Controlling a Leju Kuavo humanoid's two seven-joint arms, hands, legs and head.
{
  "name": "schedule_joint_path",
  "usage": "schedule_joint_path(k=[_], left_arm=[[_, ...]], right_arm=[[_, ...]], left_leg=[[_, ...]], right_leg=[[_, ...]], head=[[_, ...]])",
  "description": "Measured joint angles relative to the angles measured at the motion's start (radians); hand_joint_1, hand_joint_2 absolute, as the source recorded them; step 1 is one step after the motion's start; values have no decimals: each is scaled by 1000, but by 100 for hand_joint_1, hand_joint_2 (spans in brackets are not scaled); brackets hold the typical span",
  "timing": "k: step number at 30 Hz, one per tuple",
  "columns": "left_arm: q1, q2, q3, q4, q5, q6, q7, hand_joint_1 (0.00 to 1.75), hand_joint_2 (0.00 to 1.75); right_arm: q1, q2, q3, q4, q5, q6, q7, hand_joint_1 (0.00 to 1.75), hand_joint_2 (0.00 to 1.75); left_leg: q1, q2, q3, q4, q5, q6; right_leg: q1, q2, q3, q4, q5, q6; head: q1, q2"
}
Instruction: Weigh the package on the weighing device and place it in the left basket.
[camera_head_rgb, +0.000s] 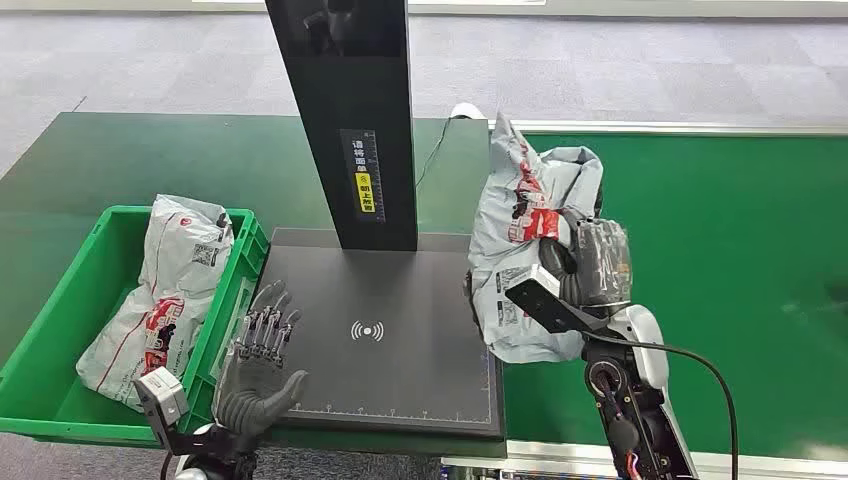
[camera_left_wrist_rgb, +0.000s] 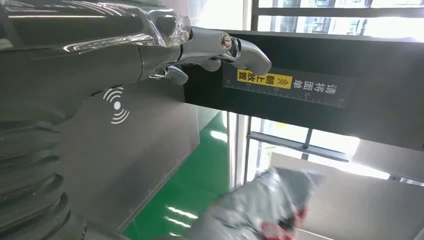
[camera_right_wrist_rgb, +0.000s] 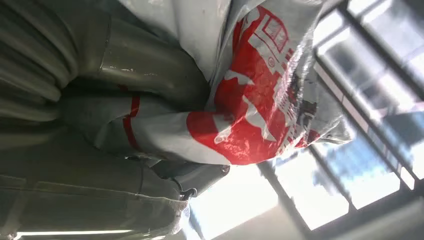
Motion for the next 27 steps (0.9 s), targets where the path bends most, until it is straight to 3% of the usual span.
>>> schedule_joint_path(k=[7, 13, 19, 27], left_arm=[[0, 10, -1, 11, 0, -5, -12, 0, 175], [-6, 21, -4, 34, 1, -16, -21, 0, 175], [-12, 33, -7, 52, 3, -17, -25, 0, 175], [-12, 39, -8, 59, 3, -17, -26, 0, 175]], right_arm=[[-1, 5, 126, 79, -7, 239, 8, 175, 175], [-26, -15, 254, 183, -20, 382, -42, 175, 175], [-79, -52, 335, 256, -54, 440, -90, 175, 175], [-107, -71, 370, 286, -64, 446, -101, 175, 175]], left_leg=[[0, -1, 0, 0, 0, 0], [0, -1, 0, 0, 0, 0], [0, 0, 2, 0, 0, 0], [0, 0, 3, 0, 0, 0]], right_leg=[[0, 0, 0, 0, 0, 0], [0, 0, -1, 0, 0, 0], [0, 0, 1, 0, 0, 0], [0, 0, 2, 0, 0, 0]], head=[[0, 0], [0, 0], [0, 0], [0, 0]])
